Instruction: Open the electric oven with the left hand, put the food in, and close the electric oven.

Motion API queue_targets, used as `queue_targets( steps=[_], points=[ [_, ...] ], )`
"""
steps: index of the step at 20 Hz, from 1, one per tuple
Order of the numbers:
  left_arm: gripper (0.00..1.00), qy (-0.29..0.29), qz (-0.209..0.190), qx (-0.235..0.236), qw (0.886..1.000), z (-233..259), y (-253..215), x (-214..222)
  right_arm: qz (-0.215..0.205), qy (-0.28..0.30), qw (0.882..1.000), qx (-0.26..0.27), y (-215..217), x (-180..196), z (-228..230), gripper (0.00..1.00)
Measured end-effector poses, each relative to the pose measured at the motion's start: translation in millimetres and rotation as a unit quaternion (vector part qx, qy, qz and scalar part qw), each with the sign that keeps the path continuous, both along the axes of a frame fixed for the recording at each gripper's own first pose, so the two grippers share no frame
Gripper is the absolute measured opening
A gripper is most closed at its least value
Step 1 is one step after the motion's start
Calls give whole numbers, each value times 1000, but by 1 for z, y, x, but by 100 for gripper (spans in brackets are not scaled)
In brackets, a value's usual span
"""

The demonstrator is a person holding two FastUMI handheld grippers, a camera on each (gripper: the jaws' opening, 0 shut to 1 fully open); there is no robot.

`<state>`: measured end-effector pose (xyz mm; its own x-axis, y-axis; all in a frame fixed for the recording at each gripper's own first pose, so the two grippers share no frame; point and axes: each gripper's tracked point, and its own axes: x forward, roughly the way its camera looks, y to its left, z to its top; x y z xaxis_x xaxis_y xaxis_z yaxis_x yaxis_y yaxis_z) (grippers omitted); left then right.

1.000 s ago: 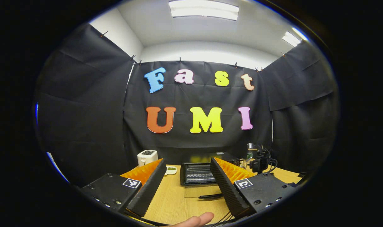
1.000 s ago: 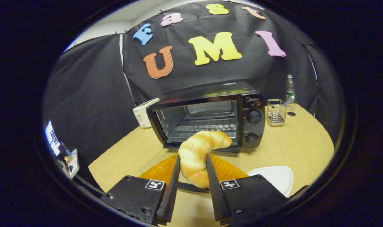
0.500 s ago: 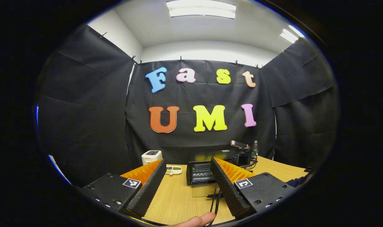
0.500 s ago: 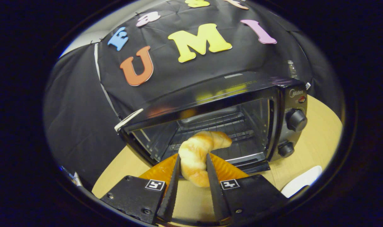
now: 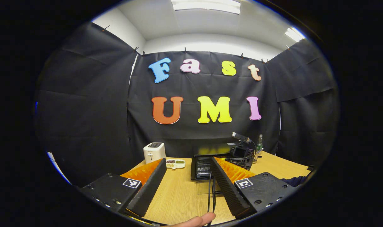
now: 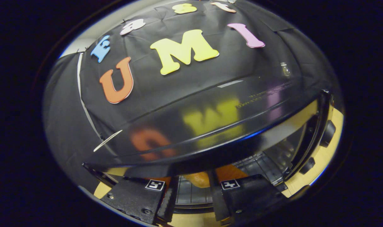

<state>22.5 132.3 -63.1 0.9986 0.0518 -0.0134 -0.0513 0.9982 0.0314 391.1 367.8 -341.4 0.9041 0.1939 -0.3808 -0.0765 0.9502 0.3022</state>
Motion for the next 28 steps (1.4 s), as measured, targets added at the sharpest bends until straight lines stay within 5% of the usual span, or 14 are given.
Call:
queue_targets(
  steps=[3, 8, 16, 28],
  points=[
    [93, 5, -7, -10, 1000, -5, -2, 1, 36, 3, 999, -19, 10, -9, -2, 55],
    [92, 14, -5, -26, 1000, -10, -4, -3, 73, -5, 997, -35, 11, -51, 9, 96],
    [92, 35, 3, -53, 998, -19, -18, -11, 122, -44, 992, 0, -18, -145, 83, 96],
    [94, 60, -12, -57, 996, -32, -82, 38, 74, -146, 984, -64, -169, -222, 240, 96]
  ],
)
